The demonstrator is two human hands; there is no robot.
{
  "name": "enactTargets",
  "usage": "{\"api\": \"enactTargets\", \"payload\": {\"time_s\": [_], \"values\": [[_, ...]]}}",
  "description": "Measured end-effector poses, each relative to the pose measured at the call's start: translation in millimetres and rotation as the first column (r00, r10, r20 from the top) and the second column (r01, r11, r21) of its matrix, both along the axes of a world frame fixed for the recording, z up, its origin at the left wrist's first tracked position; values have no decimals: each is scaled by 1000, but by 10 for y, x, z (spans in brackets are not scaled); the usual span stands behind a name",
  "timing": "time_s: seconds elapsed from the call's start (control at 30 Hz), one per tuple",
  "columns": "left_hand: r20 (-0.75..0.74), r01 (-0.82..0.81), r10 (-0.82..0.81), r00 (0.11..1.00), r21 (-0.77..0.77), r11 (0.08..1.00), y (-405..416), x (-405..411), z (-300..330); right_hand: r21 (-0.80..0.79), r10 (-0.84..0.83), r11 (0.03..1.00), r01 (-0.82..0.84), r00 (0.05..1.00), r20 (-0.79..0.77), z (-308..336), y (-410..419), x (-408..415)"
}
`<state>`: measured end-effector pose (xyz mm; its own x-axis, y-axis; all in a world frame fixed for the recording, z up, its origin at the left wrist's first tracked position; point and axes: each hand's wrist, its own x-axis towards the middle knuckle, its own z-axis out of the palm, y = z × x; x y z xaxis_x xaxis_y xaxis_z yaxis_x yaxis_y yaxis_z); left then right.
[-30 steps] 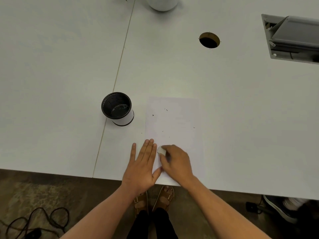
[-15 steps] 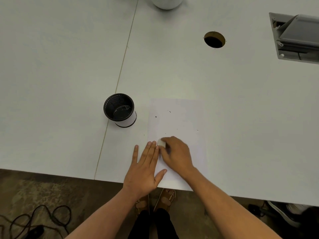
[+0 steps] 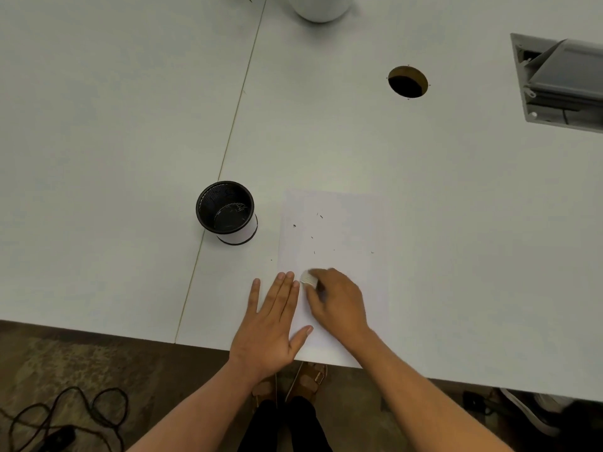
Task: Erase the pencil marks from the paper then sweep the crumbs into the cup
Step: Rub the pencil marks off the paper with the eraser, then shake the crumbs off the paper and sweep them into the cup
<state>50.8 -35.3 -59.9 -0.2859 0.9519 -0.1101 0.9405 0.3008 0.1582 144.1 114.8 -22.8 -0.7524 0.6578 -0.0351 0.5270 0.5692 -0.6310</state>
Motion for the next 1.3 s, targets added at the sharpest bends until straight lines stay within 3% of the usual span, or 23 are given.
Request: {"api": "enactTargets", "payload": {"time_s": [0.2,0.27,0.37,0.43,0.73,0.93,1.1,1.23,1.3], "values": [[8,-7,8,1000,-29,1000,-10,-8,21,-50,-382,923,381,924,-7,50,338,148],[12,-2,2,1000,-40,999,-5,-7,39,-39,-297,954,296,955,-15,120,257,127],[14,7,-6,1000,-17,1000,-15,0,37,-13,-4,1000,4,999,50,138,-110,184],[10,4,-3,1000,-3,1000,-9,3,36,8,43,999,-44,996,73,109,-210,287],[-10,-3,3,1000,-19,1000,-13,-2,33,-104,-306,946,306,952,19,170,314,477],[9,-9,9,1000,-30,1000,-13,4,40,-36,-586,810,585,810,-9,187,689,943],[26,-14,15,1000,-43,999,-16,0,54,130,-607,794,594,788,106,82,864,1178],[30,-9,10,999,-51,999,-7,-8,49,174,-627,779,603,761,167,159,831,1126],[36,-9,11,999,-54,999,-8,-12,49,167,-631,774,611,765,128,239,736,1024]]}}
